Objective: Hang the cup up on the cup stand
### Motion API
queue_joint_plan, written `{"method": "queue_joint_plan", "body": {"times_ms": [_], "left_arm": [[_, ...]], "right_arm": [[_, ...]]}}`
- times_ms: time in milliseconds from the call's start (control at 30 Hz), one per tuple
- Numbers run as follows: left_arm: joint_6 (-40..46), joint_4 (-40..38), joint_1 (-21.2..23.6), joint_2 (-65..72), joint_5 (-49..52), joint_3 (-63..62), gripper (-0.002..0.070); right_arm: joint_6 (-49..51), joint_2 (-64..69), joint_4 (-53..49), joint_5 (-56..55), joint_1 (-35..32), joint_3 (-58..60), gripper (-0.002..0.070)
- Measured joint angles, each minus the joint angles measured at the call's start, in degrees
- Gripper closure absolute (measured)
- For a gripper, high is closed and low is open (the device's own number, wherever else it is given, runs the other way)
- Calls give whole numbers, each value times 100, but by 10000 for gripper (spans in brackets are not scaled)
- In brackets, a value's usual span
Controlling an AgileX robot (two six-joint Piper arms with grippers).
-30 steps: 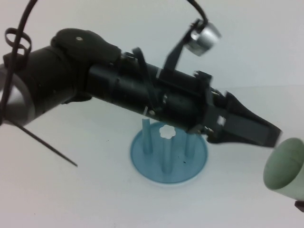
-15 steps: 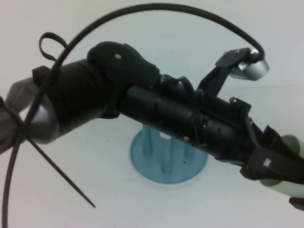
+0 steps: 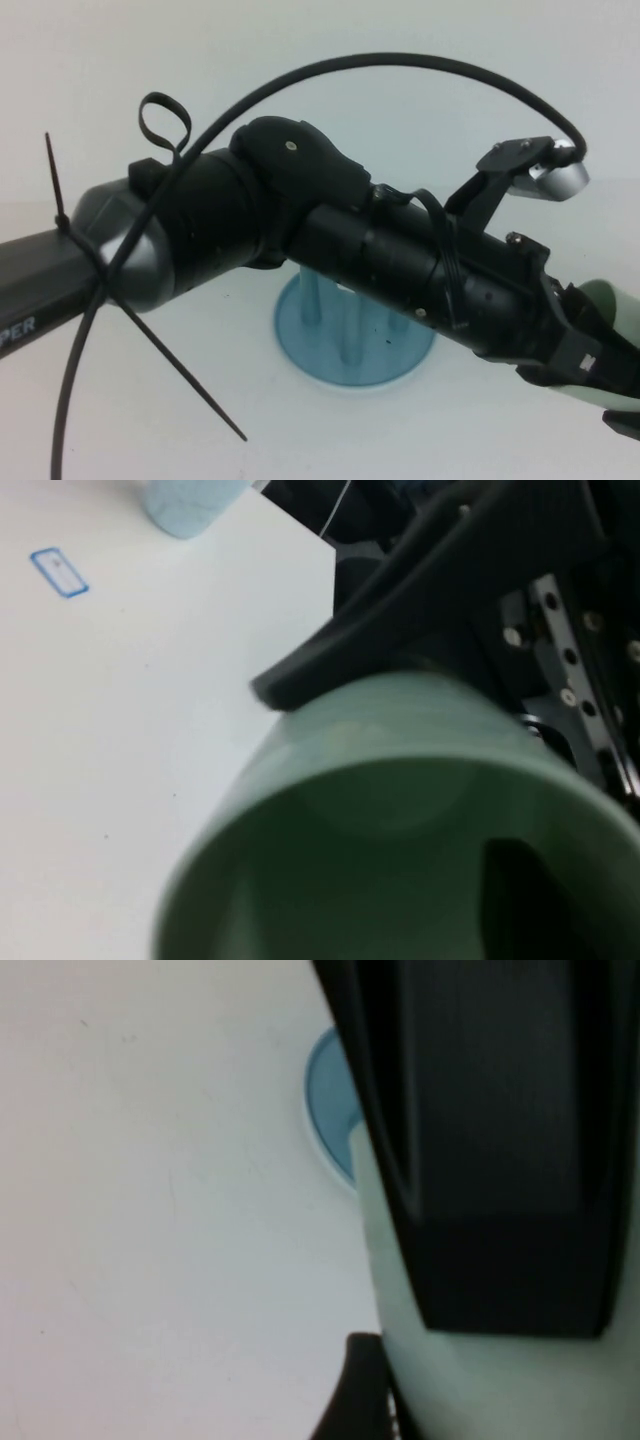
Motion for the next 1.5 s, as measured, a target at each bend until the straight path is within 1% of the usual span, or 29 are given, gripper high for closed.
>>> {"method": "queue_joint_plan", "body": {"times_ms": [67, 133, 200, 333, 533, 633, 667, 733, 800, 900, 967, 1033, 1100, 1200, 1233, 1300, 1367, 1433, 1500], "left_arm": [[26, -23, 0, 37, -60, -11, 619], [71, -53, 0, 64, -60, -11, 644], [81, -67, 0, 87, -61, -11, 650], [81, 64, 66, 162, -310, -11, 663], [139, -184, 580, 163, -241, -11, 664], [195, -563, 901, 163, -20, -11, 664], [259, -791, 1026, 163, 70, -11, 664], [439, -1329, 1261, 163, 243, -11, 664], [622, -1889, 1421, 163, 343, -11, 664], [949, -2482, 1503, 163, 348, 16, 664], [1187, -2493, 1503, 154, 361, 16, 664], [1241, -2493, 1489, 195, 373, 16, 664], [1252, -2493, 1489, 205, 361, 77, 664], [1276, -2492, 1489, 205, 297, 165, 664], [1275, -2492, 1489, 205, 270, 189, 664], [1275, -2492, 1489, 205, 229, 247, 664], [1275, -2481, 1474, 205, 201, 247, 664], [1323, -2493, 1351, 205, 87, 247, 664], [1395, -2493, 1100, 205, -88, 247, 664]], "right_arm": [[12, 11, 0, 1, 0, 0, 59], [69, 11, -26, 1, 0, 0, 38], [91, 11, -50, 1, 0, 0, 19], [124, 11, -52, -20, 0, -13, 8], [748, 11, -528, -20, 0, -199, 8], [1360, -79, -705, -7, 0, -271, 8], [1702, -132, -743, -7, 0, -281, 10], [2385, -253, -773, -7, 0, -281, 28], [2895, -429, -676, -33, 0, -249, 64], [3346, -761, -105, -243, 0, 67, 95], [3490, -1062, 507, -453, 0, 444, 103], [3488, -1375, 1394, -687, 0, 971, 106], [3192, -1774, 2711, -974, 0, 1526, 108], [2389, -2333, 4848, -1286, 0, 2195, 109], [2240, -2476, 5189, -1355, 0, 2341, 109], [2173, -2777, 5650, -1550, 0, 2610, 109], [2183, -3004, 5836, -1695, 0, 2766, 108], [2228, -3140, 5913, -1752, 0, 2868, 108], [2378, -3213, 5950, -1755, 0, 2898, 108]]}}
